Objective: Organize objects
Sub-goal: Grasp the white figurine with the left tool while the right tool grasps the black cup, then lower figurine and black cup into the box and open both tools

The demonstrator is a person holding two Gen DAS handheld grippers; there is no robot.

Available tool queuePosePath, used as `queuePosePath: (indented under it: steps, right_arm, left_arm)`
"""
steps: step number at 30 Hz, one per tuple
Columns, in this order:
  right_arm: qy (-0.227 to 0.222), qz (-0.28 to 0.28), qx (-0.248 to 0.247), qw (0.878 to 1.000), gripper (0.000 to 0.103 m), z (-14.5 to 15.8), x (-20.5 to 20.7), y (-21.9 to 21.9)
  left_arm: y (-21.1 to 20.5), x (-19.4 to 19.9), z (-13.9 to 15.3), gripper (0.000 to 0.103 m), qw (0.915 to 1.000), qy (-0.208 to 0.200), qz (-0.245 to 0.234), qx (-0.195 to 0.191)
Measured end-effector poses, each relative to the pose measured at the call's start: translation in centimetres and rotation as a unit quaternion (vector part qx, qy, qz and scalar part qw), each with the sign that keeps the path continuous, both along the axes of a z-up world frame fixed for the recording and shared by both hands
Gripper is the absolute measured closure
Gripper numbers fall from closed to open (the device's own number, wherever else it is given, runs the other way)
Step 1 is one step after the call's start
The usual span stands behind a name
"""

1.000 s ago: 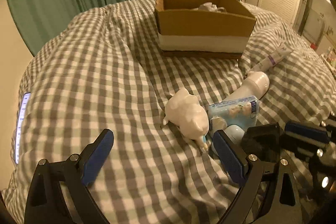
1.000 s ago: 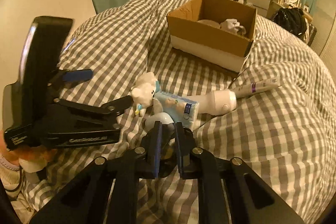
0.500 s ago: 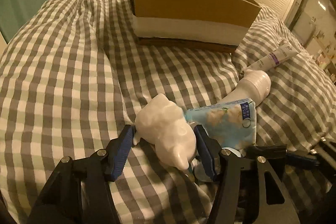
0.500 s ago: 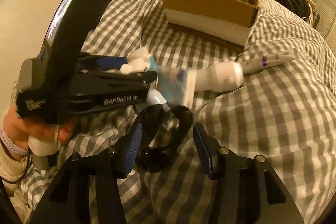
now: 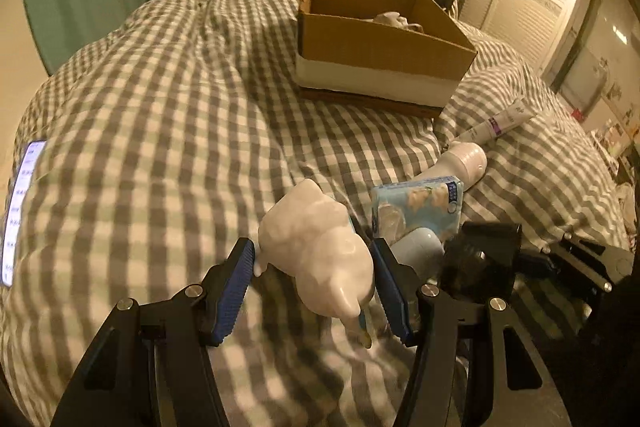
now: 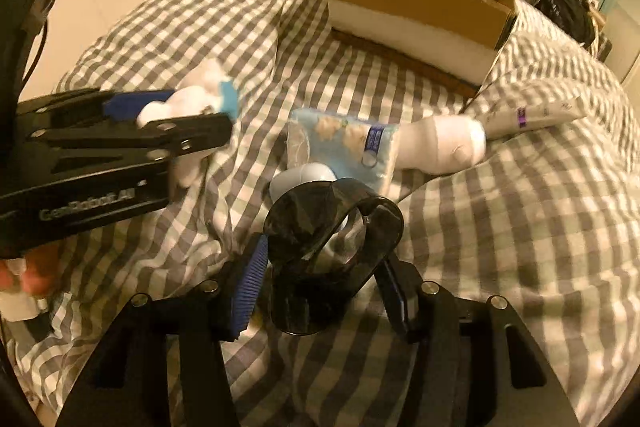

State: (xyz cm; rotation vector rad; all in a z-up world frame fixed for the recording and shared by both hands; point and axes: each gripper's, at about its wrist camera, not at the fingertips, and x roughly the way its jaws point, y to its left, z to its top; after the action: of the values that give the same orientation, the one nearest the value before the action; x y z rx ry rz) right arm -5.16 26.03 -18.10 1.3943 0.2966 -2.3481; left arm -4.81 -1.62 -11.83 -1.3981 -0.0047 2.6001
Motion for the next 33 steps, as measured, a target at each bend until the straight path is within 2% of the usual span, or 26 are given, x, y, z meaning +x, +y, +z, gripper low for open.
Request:
queuePosePath:
  steps: [12,20,26,33]
  right_arm:
    - [0.063,-0.009,-0.010,0.998,0.051,5.1,1.5,-0.2]
    - [0.132,-0.007,-0.013,0.991,0.051,11.3,2.6,-0.3]
    - [0.183,-0.008,-0.016,0.983,0.051,16.1,1.8,0.3]
    - [0.225,-0.001,-0.021,0.974,0.051,20.5,-1.0,0.6]
  left_arm:
    - [-0.8,3.1,4.6,0.042,0.9987,0.048,-0.004,0.014]
    - [-0.4,4.1,9.0,0.042,0.9946,0.103,-0.014,0.009]
    - [-0.2,2.6,12.4,0.042,0.9902,0.138,-0.018,0.009]
    - [0.7,-1.2,15.7,0.042,0.9837,0.178,-0.024,0.000]
